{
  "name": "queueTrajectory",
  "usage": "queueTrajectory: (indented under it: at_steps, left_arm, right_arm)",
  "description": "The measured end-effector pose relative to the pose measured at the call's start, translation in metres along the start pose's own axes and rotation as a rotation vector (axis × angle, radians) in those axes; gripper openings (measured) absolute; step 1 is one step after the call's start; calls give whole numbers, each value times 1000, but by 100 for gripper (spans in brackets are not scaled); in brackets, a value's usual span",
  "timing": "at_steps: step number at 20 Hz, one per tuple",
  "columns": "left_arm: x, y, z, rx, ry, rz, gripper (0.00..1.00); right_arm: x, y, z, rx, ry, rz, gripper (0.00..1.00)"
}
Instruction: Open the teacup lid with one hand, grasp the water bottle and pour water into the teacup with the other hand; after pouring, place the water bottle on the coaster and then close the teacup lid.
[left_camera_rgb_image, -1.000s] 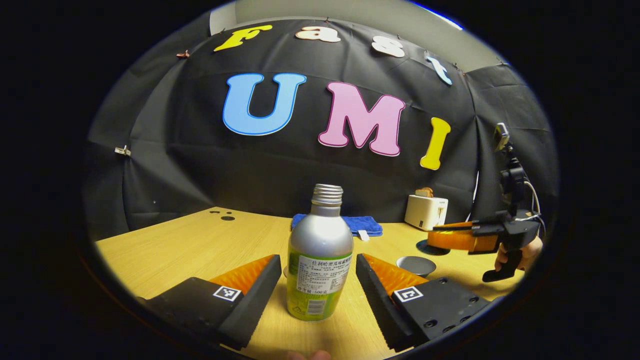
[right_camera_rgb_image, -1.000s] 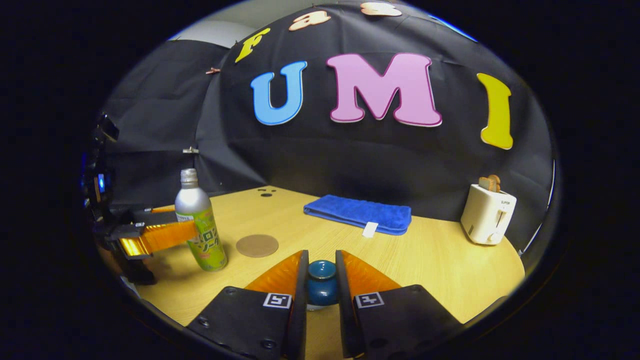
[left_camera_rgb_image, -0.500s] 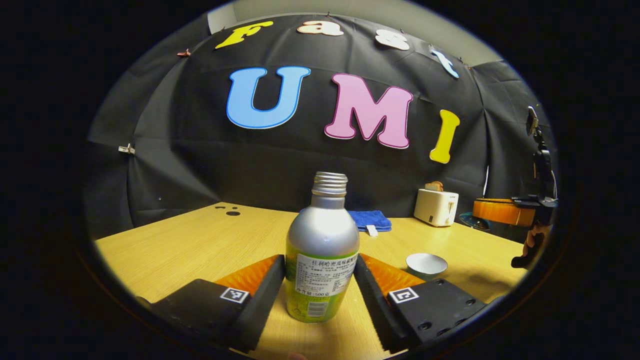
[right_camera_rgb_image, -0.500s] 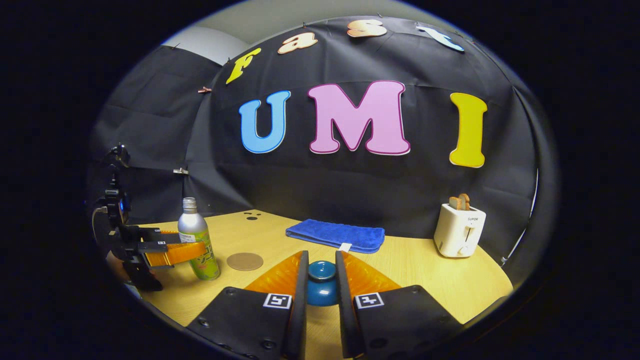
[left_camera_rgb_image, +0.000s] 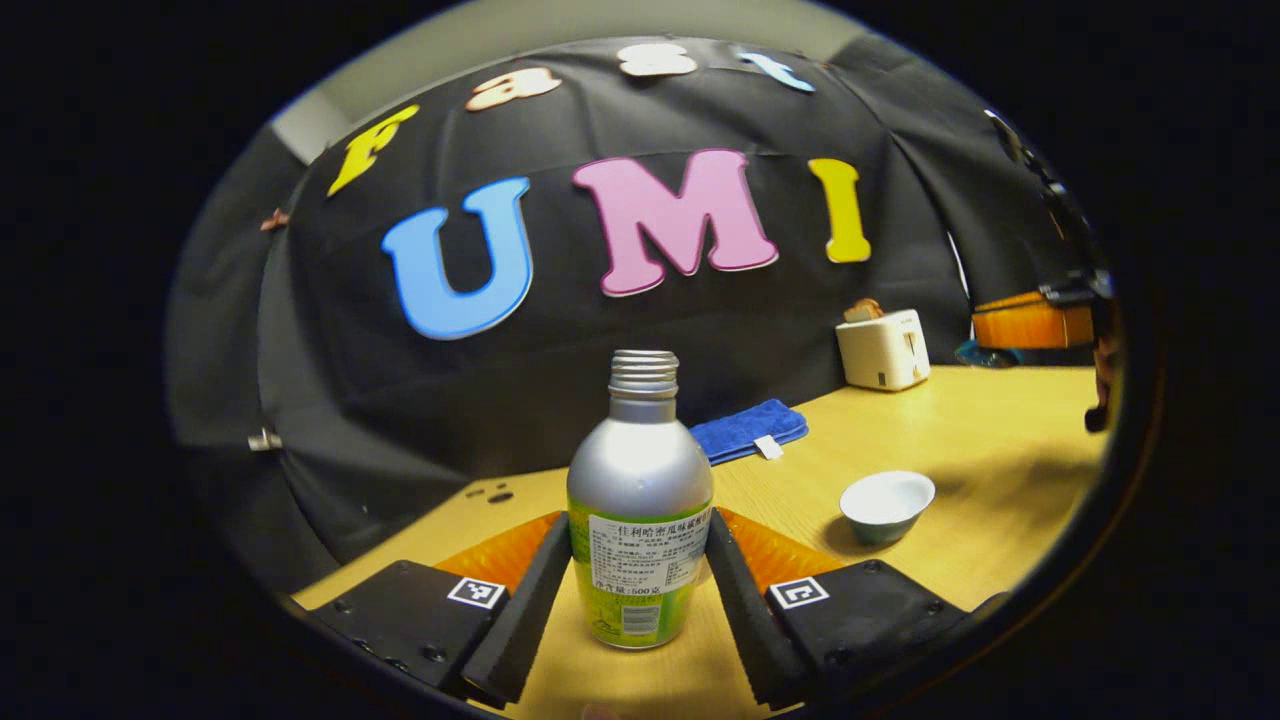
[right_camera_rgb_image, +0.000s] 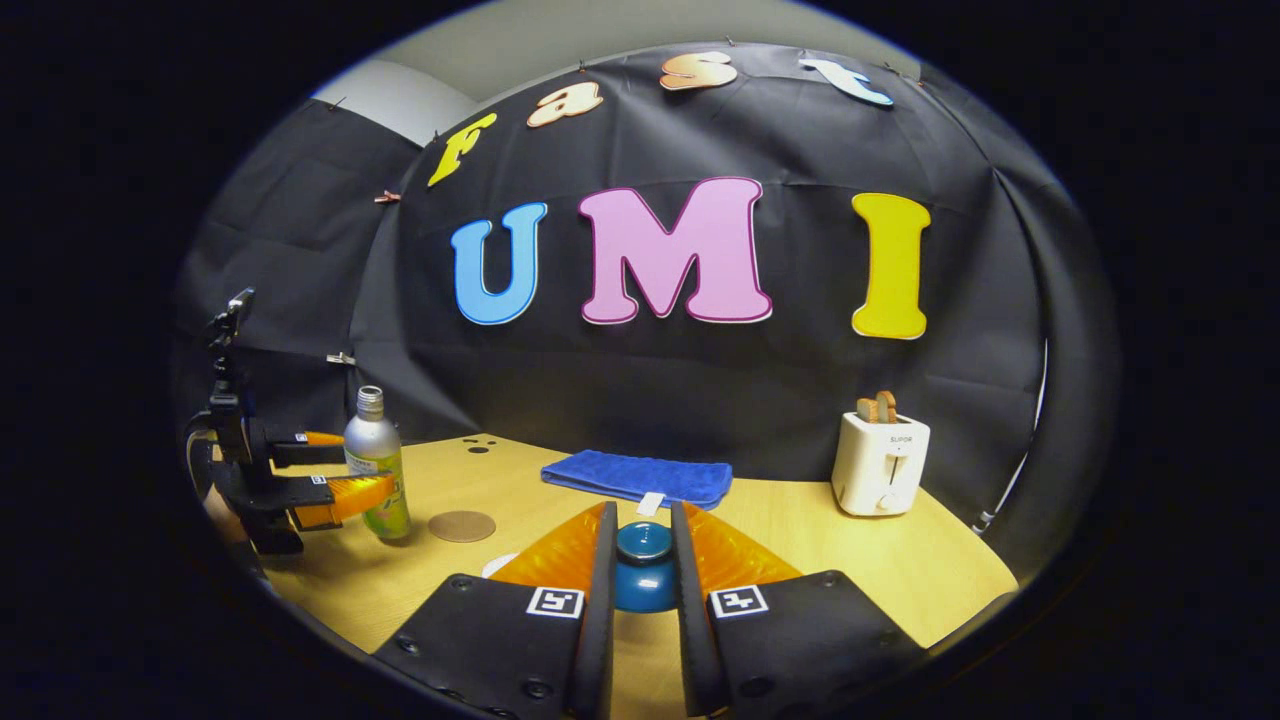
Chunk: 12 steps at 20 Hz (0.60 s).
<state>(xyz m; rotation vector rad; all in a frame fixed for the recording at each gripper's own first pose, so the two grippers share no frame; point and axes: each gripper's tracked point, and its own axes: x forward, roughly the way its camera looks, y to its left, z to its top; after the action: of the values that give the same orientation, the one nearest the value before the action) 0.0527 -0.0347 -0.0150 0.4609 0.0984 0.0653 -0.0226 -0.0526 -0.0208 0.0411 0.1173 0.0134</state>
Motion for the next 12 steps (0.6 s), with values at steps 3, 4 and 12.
queueTrajectory:
  at_steps: [3,4,12]
  left_arm:
    - [3,-11,9,264,-8,12,81]
    - [5,-17,8,339,-4,12,80]
    - [21,-42,-2,723,53,-34,79]
  right_arm:
    - [-6,-10,2,-13,-11,-20,31]
    - [-8,-12,2,-8,-15,-22,31]
    - [-18,-35,5,2,-34,-62,31]
